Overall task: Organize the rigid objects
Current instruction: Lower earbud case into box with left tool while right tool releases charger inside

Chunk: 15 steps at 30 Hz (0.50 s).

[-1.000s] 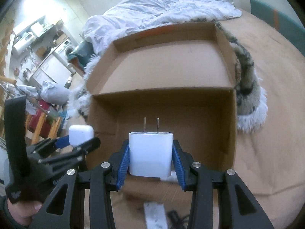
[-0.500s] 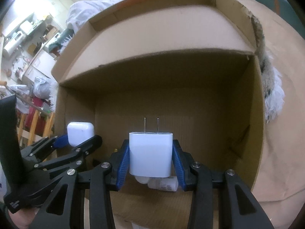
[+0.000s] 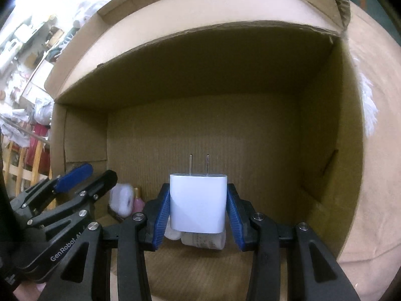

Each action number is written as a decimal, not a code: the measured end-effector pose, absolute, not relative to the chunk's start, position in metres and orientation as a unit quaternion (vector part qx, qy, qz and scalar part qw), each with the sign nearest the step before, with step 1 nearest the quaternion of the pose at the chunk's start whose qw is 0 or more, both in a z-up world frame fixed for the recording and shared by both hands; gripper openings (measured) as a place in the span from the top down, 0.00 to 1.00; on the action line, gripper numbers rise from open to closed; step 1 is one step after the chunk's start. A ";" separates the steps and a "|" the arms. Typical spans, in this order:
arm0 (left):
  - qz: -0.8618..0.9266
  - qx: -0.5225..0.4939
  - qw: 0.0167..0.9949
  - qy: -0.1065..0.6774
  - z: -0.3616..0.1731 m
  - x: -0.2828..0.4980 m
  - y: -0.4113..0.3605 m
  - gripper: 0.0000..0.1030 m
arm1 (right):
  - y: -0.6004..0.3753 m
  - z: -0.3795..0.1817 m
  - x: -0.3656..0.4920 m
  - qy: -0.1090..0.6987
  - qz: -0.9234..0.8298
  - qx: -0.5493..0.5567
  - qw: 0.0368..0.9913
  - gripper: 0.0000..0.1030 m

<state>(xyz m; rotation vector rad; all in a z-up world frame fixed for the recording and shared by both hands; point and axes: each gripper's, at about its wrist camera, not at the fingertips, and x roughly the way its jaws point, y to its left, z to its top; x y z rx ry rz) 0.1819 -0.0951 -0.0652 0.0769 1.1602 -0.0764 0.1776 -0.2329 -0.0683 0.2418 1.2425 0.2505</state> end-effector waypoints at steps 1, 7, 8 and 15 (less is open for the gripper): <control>-0.036 0.036 0.835 0.548 -0.066 0.181 -0.095 0.59 | -0.233 -0.068 0.178 0.578 0.117 0.115 0.799 0.57; -0.035 0.034 0.832 0.553 -0.065 0.177 -0.090 0.49 | -0.242 -0.064 0.178 0.566 0.127 0.132 0.804 0.54; -0.031 0.037 0.833 0.551 -0.064 0.176 -0.089 0.46 | -0.242 -0.060 0.178 0.557 0.132 0.136 0.809 0.44; -0.023 0.020 0.847 0.531 -0.047 0.170 -0.078 0.35 | -0.247 -0.036 0.174 0.510 0.148 0.154 0.833 0.22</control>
